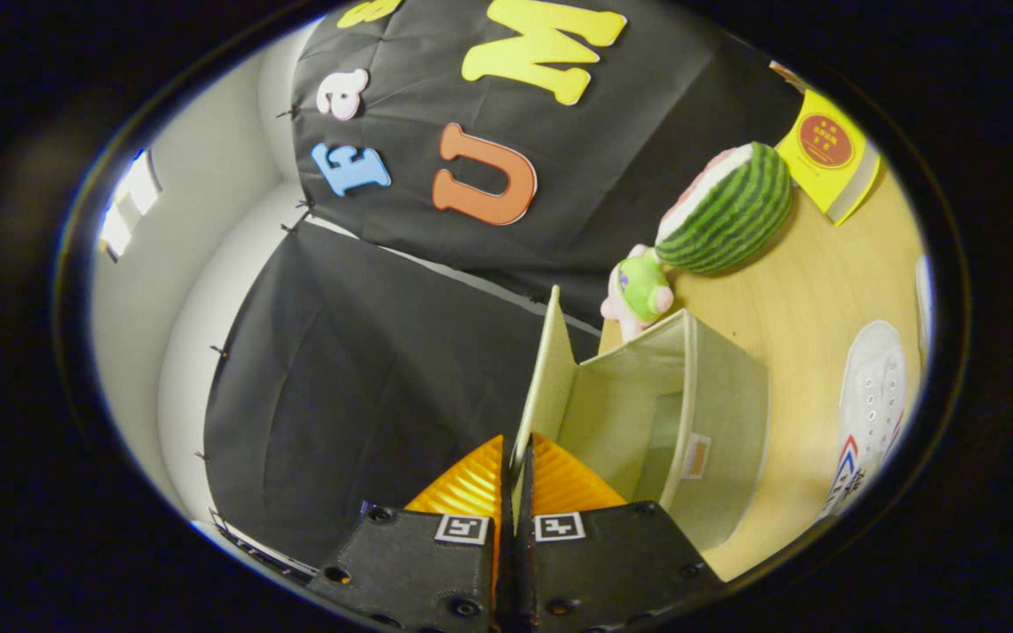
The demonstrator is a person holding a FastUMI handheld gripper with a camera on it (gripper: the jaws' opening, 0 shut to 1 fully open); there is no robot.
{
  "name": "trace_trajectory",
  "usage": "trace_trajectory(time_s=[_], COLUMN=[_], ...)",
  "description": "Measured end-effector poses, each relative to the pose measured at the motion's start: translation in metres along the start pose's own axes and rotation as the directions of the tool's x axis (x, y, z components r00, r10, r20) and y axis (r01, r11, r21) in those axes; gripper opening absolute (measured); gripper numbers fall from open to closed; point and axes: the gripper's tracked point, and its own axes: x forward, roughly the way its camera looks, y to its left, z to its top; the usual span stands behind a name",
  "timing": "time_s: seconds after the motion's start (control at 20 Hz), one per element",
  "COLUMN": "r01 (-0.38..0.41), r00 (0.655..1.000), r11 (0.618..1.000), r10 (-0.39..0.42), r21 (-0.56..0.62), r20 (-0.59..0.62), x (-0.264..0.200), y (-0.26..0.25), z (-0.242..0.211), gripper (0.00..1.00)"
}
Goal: Open the storage box then place both shoes into the box .Put the left shoe in first, then the right shoe, with the right side of both shoes facing outward in a uniform manner.
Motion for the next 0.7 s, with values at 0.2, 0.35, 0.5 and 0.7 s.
trace_trajectory(time_s=[0.2,0.35,0.5,0.7], r01=[-0.008,0.004,0.009,-0.052], r00=[0.999,0.993,0.989,0.991], r11=[1.000,1.000,1.000,0.996], r10=[0.008,-0.004,-0.009,0.060], r21=[-0.006,0.003,-0.006,-0.066], r20=[0.054,0.121,0.148,0.117], x=[0.027,0.049,0.073,0.101], y=[0.042,0.061,0.075,0.100], z=[-0.015,-0.020,-0.033,-0.068], gripper=[0.06,0.06,0.06,0.11])
